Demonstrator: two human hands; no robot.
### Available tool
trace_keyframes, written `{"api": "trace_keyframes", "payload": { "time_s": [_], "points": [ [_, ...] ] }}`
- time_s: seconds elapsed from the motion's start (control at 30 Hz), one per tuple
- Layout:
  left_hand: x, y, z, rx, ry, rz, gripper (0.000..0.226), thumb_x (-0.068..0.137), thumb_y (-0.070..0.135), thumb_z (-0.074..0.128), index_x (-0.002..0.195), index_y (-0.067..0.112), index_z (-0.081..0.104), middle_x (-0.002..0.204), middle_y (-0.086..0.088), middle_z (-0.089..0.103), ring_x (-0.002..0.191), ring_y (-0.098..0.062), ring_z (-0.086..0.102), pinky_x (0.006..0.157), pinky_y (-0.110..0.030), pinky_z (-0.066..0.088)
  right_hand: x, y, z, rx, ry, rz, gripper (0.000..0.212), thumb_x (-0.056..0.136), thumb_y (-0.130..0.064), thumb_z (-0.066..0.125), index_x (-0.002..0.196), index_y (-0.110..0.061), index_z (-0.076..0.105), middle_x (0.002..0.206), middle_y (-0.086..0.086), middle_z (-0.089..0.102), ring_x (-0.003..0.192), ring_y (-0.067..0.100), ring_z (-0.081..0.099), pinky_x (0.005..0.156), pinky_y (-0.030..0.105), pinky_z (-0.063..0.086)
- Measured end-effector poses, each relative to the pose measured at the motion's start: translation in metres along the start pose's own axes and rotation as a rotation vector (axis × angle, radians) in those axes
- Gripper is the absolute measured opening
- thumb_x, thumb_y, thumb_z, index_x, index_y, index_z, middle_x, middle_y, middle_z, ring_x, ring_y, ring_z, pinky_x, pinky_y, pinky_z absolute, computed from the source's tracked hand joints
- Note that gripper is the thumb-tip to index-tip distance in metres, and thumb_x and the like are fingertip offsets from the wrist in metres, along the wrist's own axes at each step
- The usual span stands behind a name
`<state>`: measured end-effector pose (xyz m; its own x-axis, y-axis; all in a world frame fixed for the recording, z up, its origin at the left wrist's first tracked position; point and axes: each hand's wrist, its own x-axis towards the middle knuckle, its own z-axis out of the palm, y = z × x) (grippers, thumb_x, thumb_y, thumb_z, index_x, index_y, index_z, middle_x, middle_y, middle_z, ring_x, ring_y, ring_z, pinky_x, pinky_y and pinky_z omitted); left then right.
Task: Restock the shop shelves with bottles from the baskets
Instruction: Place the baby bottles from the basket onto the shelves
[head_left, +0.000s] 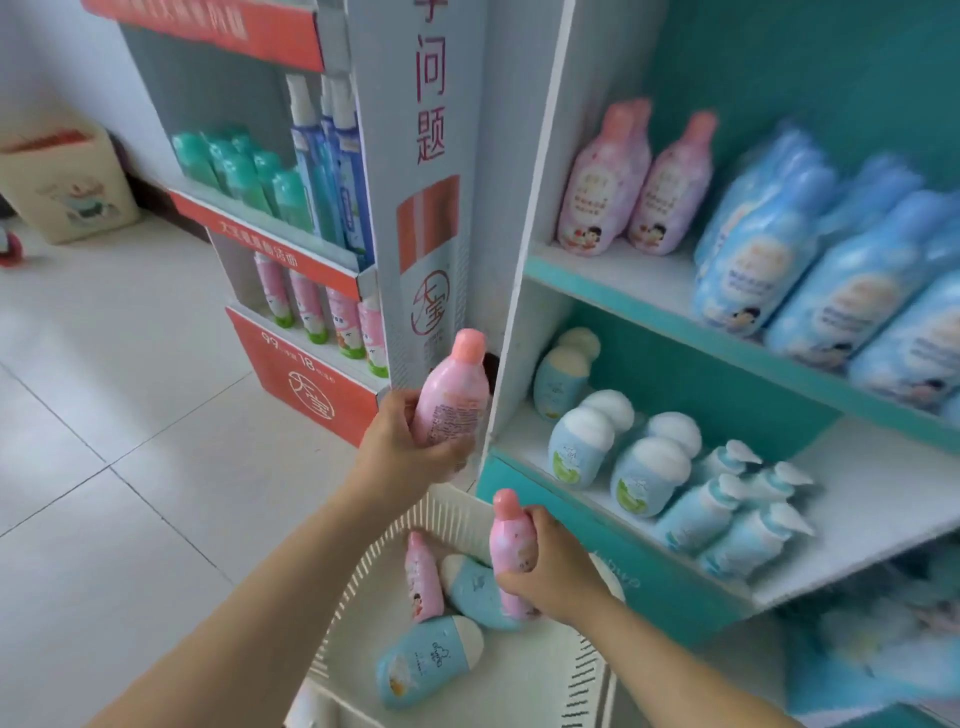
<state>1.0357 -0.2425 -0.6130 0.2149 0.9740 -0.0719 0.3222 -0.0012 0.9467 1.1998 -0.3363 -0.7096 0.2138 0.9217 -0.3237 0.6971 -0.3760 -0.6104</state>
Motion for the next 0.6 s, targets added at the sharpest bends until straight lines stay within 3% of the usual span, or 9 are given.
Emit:
{"api": "trace_keyframes", "payload": {
  "time_s": [0.17,0.37,0.47,0.6],
  "points": [
    [-0.028,0.028,-0.025,-0.117,0.051,0.027,0.053,0.071,0.012,0.079,0.111,0.015,0.045,0.097,-0.003,0.062,0.088,-0.021,0.064,0.076,-0.042,0.057,-0.027,-0.031,-0.055,0.106,0.152,-0.017,0.049,0.07,-0.032,0.071,0.106,-0.035,0.038,0.102,-0.009,0.057,0.094,0.013,0.057,0.081,0.031,0.049],
    [-0.036,0.032,-0.039,-0.158,0.095,0.055,0.053,0.069,0.014,0.08,0.108,0.017,0.045,0.097,-0.003,0.063,0.085,-0.02,0.065,0.073,-0.044,0.058,-0.037,-0.068,-0.102,0.203,0.355,-0.061,0.055,0.068,-0.028,0.077,0.106,-0.037,0.038,0.101,-0.009,0.058,0.094,0.016,0.058,0.082,0.034,0.051],
    [-0.029,0.039,-0.046,-0.128,0.096,0.119,0.05,0.069,0.016,0.08,0.104,0.02,0.045,0.094,0.003,0.062,0.084,-0.014,0.064,0.067,-0.031,0.056,-0.035,-0.086,-0.123,0.196,0.435,-0.116,0.061,0.067,-0.027,0.08,0.112,-0.036,0.041,0.11,-0.009,0.056,0.104,0.015,0.055,0.091,0.033,0.047],
    [-0.017,0.052,-0.053,-0.211,0.112,0.155,0.047,0.072,0.014,0.077,0.106,0.019,0.045,0.094,0.004,0.061,0.082,-0.008,0.062,0.055,-0.016,0.05,-0.027,-0.113,-0.153,0.179,0.556,-0.237,0.062,0.068,-0.026,0.081,0.117,-0.034,0.042,0.115,-0.009,0.053,0.106,0.011,0.05,0.089,0.025,0.041]
  ]
}}
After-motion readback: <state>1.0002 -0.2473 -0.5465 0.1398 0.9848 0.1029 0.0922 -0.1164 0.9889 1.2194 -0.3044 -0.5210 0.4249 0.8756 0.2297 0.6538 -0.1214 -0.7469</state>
